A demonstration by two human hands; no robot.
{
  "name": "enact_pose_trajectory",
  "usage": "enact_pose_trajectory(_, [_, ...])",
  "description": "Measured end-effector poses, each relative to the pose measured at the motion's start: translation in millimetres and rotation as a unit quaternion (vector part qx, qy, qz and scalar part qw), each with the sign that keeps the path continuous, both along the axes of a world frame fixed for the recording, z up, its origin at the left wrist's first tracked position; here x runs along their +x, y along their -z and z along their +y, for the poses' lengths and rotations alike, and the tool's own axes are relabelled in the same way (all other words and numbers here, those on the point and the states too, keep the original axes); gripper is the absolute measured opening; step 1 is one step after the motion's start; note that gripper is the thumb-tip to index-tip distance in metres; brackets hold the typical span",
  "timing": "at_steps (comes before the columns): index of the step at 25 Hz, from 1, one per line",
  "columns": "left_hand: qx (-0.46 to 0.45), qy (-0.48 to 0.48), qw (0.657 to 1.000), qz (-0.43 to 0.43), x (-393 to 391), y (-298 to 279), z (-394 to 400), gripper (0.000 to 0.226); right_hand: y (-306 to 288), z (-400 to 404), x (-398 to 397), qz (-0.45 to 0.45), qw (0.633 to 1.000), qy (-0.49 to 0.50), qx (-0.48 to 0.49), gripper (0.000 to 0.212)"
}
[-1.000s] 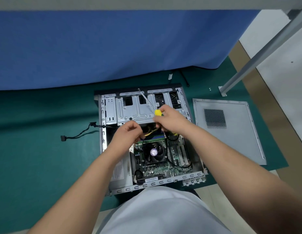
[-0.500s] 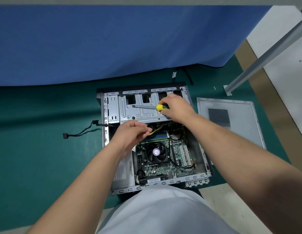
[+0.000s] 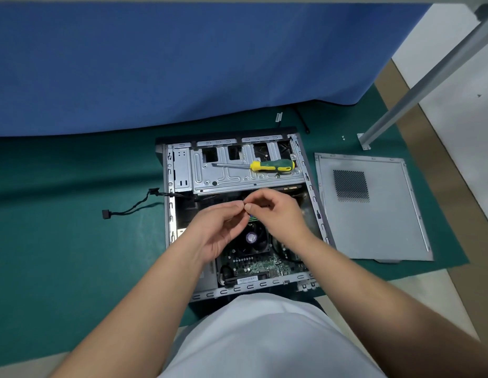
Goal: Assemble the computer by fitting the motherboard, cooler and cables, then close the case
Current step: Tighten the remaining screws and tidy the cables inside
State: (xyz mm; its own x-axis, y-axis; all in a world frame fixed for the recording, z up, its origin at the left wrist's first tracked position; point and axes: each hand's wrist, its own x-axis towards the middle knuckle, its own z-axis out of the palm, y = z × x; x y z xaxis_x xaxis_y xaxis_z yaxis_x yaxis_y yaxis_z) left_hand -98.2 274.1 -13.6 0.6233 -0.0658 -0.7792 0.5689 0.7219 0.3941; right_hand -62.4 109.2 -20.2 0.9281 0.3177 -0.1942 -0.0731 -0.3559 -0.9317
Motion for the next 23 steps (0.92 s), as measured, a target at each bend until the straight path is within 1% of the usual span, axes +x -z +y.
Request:
enact_pose_trajectory(3, [-0.031,-0.006,0.999,0.015,-9.1,-0.9,-6.1,0.015,5.6,-1.7,-12.9,0.002,0.999,0.036,0.040,0.014])
enact_pose_trajectory(6, [-0.061,-0.010,0.998,0.018,-15.8,-3.6,-6.6,0.013,6.0,-2.9,-19.9,-0.019,0.999,0.032,0.033,0.015])
enact_pose_trajectory(8, [-0.064,-0.006,0.998,0.014,-20.6,-4.0,-6.1,0.015,5.1,-2.8,-24.6,-0.031,0.999,0.030,0.026,0.015])
enact_pose_trajectory(15, [-0.042,0.015,0.999,0.005,-33.8,2.0,-3.8,0.018,4.9,2.2,-41.4,-0.052,0.998,0.035,0.020,0.014])
enact_pose_trajectory(18, [-0.006,0.023,1.000,-0.007,-37.5,3.7,-3.2,0.013,6.5,4.0,-44.6,-0.049,0.998,0.042,0.011,0.015])
enact_pose_trajectory(19, [0.023,0.033,0.999,-0.017,-38.7,3.3,-1.8,0.012,7.8,4.5,-45.1,-0.048,0.998,0.043,0.006,0.015])
enact_pose_trajectory(20, [0.074,0.046,0.996,-0.033,-39.0,3.2,0.6,0.011,9.3,4.4,-44.6,-0.047,0.998,0.046,0.000,0.014])
enact_pose_trajectory(21, [0.155,0.060,0.984,-0.058,-38.3,4.6,5.3,0.009,11.6,4.6,-43.0,-0.045,0.998,0.052,-0.009,0.013])
enact_pose_trajectory(22, [0.268,0.078,0.955,-0.097,-37.6,6.2,12.8,0.009,14.0,4.4,-41.2,-0.041,0.997,0.058,-0.019,0.011])
enact_pose_trajectory(23, [0.397,0.100,0.900,-0.146,-36.6,8.1,23.2,0.010,16.8,4.9,-38.1,-0.038,0.997,0.059,-0.033,0.011])
